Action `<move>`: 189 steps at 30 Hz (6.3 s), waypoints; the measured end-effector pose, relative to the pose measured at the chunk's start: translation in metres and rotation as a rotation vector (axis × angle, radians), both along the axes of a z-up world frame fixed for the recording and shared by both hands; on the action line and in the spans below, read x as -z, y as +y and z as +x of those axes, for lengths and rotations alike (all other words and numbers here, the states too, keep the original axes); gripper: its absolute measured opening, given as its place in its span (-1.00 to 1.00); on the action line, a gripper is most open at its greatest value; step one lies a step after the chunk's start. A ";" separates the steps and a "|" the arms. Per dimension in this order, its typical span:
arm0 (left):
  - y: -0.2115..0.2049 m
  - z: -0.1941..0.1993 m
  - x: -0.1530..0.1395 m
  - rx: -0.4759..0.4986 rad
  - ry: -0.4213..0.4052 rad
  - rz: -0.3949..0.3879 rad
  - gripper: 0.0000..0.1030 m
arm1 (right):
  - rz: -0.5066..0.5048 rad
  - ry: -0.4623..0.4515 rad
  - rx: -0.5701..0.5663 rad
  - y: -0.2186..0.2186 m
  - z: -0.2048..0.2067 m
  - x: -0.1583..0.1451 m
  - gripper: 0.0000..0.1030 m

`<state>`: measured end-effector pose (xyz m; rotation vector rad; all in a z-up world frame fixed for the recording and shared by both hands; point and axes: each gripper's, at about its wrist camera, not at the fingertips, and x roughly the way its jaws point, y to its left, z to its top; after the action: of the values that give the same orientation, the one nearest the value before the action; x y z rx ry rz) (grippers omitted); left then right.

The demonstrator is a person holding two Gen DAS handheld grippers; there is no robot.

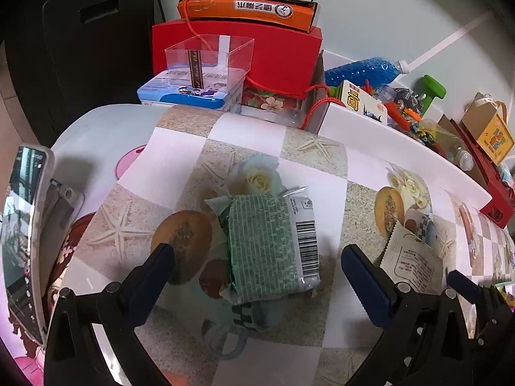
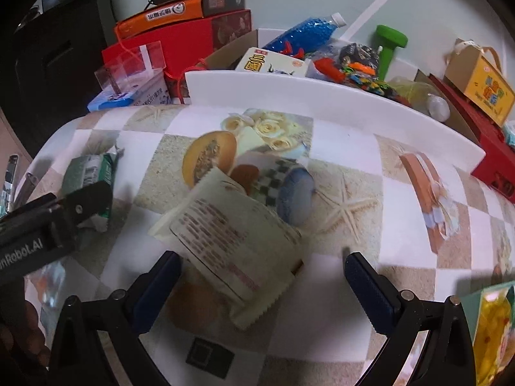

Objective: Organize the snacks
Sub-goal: 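Grasp the green striped pack with the left tool while the right tool grasps the white printed bag, then carry the green pack over the tray with the left tool while the right tool carries the white bag, then open both tools to drop the green pack and white bag into the tray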

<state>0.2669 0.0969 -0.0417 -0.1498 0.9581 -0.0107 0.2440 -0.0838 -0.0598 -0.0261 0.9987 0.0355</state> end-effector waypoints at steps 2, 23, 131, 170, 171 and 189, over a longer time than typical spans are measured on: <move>0.000 0.001 0.002 0.004 -0.002 -0.008 0.98 | -0.003 -0.009 -0.003 0.001 0.003 0.000 1.00; -0.005 0.002 0.002 0.035 -0.023 0.035 0.01 | -0.011 -0.066 0.022 -0.001 0.003 -0.008 0.13; -0.286 -0.213 -0.059 0.560 -0.007 -0.051 -0.01 | 0.189 -0.172 0.730 -0.301 -0.287 -0.105 0.11; -0.326 -0.217 -0.042 0.658 0.009 -0.047 0.31 | 0.224 -0.073 0.614 -0.285 -0.255 -0.071 0.29; -0.325 -0.218 -0.043 0.659 0.010 -0.053 0.31 | 0.222 -0.074 0.611 -0.285 -0.256 -0.072 0.30; -0.256 -0.208 -0.065 0.416 -0.023 -0.018 0.91 | 0.212 -0.081 0.563 -0.272 -0.258 -0.080 1.00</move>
<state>0.0591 -0.1594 0.0232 0.0350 0.9526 -0.4035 -0.0142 -0.3562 0.0206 0.4442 0.8878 -0.3719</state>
